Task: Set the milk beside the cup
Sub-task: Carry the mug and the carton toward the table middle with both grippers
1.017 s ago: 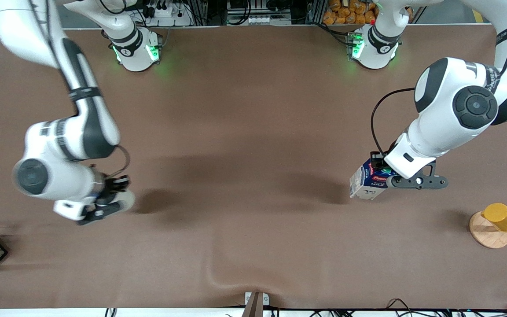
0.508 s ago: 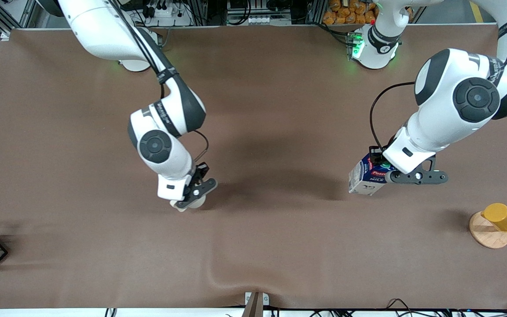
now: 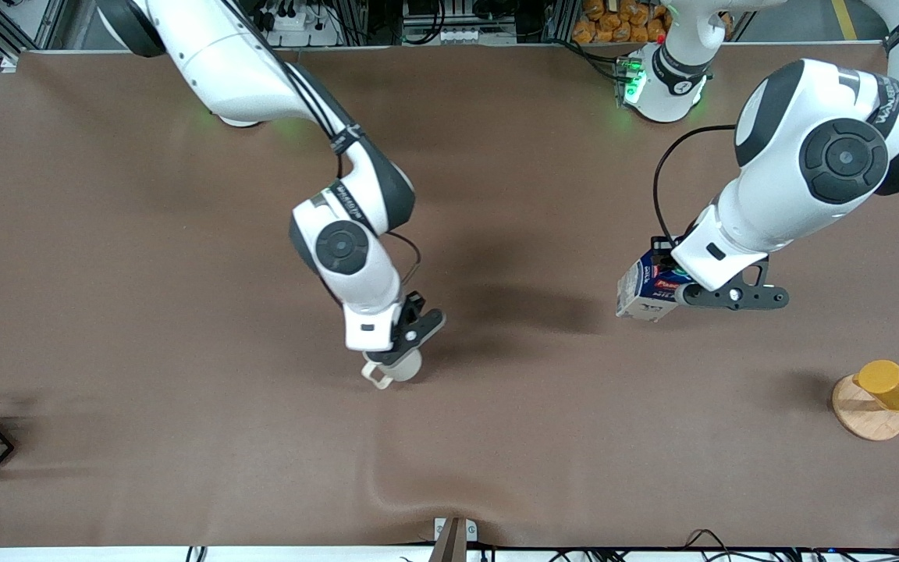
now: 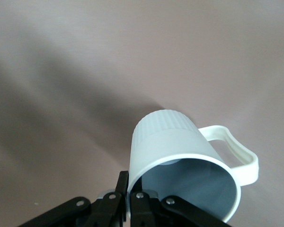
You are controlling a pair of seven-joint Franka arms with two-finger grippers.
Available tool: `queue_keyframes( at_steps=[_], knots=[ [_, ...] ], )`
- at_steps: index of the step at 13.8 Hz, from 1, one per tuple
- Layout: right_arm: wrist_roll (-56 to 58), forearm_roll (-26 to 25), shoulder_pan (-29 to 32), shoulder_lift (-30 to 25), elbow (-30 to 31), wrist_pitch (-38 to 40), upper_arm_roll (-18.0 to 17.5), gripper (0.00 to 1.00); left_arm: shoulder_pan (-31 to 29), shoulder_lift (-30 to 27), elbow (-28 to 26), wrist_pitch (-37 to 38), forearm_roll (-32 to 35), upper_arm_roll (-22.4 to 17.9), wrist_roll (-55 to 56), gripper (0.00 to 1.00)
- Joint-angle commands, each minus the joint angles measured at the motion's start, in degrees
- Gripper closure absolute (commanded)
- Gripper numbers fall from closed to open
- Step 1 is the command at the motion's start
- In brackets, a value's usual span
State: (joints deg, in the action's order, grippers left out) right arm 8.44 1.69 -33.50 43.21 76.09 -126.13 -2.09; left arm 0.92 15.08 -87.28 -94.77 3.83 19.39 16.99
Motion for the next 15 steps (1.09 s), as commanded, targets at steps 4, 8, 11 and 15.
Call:
queue_keyframes(
  at_steps=[4,8,11,15],
  knots=[
    [5.3,7.0,-1.9,1.3,-2.2,7.7,-1.7,1.00,-0.3,-0.5,0.8,1.7,-2.2,1.3,2.9,0.58],
    [0.8,7.0,-4.7,1.2,-0.8,7.9,-1.8,1.00,0.0,-0.1,0.8,1.7,-2.2,2.9,5.8,0.58],
    [-4.8,6.3,-7.4,1.3,0.9,7.7,-1.7,1.00,0.2,0.0,0.8,1.7,-2.2,4.3,8.4,0.58],
    [-9.2,5.4,-8.9,1.1,1.4,9.7,-1.4,1.00,0.9,0.1,0.7,1.7,-2.3,4.9,9.6,0.58]
  ],
)
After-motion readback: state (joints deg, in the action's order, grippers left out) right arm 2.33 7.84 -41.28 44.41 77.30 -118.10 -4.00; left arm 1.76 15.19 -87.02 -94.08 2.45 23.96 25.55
